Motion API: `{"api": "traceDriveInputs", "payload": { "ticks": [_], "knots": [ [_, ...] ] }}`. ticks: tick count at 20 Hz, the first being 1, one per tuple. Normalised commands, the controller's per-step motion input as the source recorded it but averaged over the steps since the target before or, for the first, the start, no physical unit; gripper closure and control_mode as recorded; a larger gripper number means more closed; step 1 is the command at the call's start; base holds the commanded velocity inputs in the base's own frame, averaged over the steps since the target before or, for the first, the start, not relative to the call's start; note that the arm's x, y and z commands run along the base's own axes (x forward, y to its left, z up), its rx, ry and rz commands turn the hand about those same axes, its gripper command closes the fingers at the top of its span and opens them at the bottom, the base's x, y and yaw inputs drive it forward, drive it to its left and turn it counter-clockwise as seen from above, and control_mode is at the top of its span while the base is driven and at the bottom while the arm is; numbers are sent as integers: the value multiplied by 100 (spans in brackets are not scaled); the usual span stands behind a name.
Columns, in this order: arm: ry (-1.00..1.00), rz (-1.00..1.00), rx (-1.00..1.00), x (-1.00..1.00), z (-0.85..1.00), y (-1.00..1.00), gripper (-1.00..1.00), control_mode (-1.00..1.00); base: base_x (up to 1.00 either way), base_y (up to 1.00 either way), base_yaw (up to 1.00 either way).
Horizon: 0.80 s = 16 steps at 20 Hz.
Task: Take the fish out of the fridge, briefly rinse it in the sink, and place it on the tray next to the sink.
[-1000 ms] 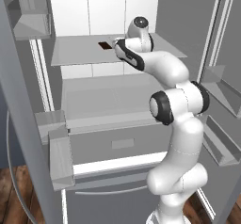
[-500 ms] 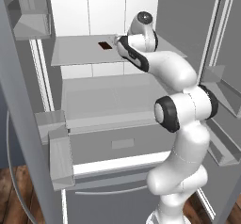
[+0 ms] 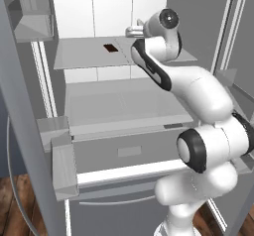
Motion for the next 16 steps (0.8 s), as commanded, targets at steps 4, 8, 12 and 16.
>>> {"api": "traceDriveInputs", "payload": {
  "ticks": [4,8,12,16],
  "knots": [
    [-4,0,0,-100,22,0,100,-100,0,0,0],
    [0,0,0,-100,-15,0,100,-100,0,0,0],
    [2,0,-2,-100,-58,0,100,-100,0,0,0],
    [11,0,-7,-100,-78,0,100,-100,0,0,0]
  ]
}}
